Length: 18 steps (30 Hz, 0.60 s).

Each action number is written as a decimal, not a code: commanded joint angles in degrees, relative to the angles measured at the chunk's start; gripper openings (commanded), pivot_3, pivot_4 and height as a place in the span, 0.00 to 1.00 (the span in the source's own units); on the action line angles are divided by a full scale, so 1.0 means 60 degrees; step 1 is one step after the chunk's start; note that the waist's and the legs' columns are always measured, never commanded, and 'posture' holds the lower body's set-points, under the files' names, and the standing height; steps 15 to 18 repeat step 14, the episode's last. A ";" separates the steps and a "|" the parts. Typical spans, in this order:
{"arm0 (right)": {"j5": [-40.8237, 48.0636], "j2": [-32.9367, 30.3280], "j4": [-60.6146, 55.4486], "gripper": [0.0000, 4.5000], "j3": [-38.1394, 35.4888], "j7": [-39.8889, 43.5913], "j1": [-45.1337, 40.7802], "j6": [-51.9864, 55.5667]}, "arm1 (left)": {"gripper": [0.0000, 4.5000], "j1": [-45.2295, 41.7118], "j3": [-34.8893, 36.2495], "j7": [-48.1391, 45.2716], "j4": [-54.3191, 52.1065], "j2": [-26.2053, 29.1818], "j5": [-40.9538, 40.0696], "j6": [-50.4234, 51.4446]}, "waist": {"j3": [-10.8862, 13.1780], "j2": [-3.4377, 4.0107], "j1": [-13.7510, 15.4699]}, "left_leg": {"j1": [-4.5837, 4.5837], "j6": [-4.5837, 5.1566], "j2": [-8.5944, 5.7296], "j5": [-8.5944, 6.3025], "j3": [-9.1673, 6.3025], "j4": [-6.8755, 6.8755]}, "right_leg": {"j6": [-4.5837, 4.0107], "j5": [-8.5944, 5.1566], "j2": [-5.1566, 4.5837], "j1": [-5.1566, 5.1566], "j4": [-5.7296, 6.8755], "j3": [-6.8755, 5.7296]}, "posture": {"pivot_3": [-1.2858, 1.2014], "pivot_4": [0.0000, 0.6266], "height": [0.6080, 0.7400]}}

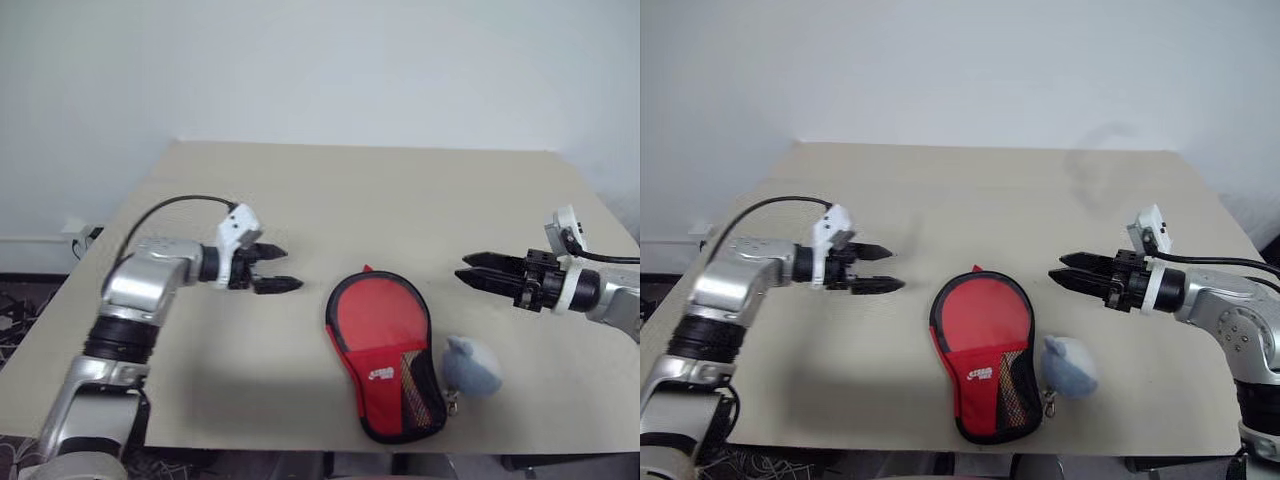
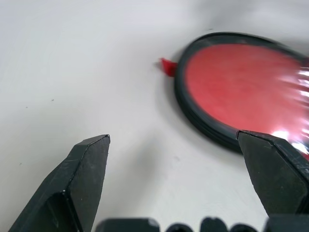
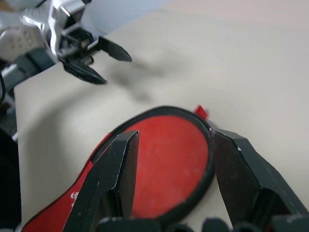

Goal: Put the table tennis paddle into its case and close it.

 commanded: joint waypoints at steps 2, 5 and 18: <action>-0.0845 0.0070 -0.0326 0.56 0.0676 0.1065 0.0204 -0.1649 | 1.00 0.0399 0.0961 -0.0668 0.0239 0.0808 -0.0322 -0.0777 | 0.0019 -0.0017 -0.0007 | 0.0000 0.0050 0.0003 -0.0038 -0.0001 0.0009 | 0.0011 -0.0007 -0.0001 0.0001 0.0000 0.0003 | 0.52 0.00 0.61; -0.1084 0.0211 -0.0285 0.56 0.0632 0.1594 0.0495 -0.2632 | 1.00 0.1509 0.1373 -0.0906 -0.0184 0.1361 -0.0482 -0.0878 | 0.0032 0.0004 -0.0017 | 0.0008 0.0052 0.0007 -0.0043 0.0001 0.0010 | 0.0012 -0.0007 -0.0003 0.0002 0.0004 0.0008 | 0.52 0.00 0.61; -0.1436 0.0002 0.0460 0.56 0.0713 0.2295 0.0201 -0.3015 | 1.00 0.3469 0.1601 -0.1088 -0.0996 0.2009 -0.0438 -0.1330 | 0.0098 0.0070 -0.0006 | 0.0015 0.0000 0.0048 -0.0035 0.0012 0.0028 | 0.0006 -0.0007 -0.0003 -0.0001 0.0024 0.0011 | 0.52 0.00 0.61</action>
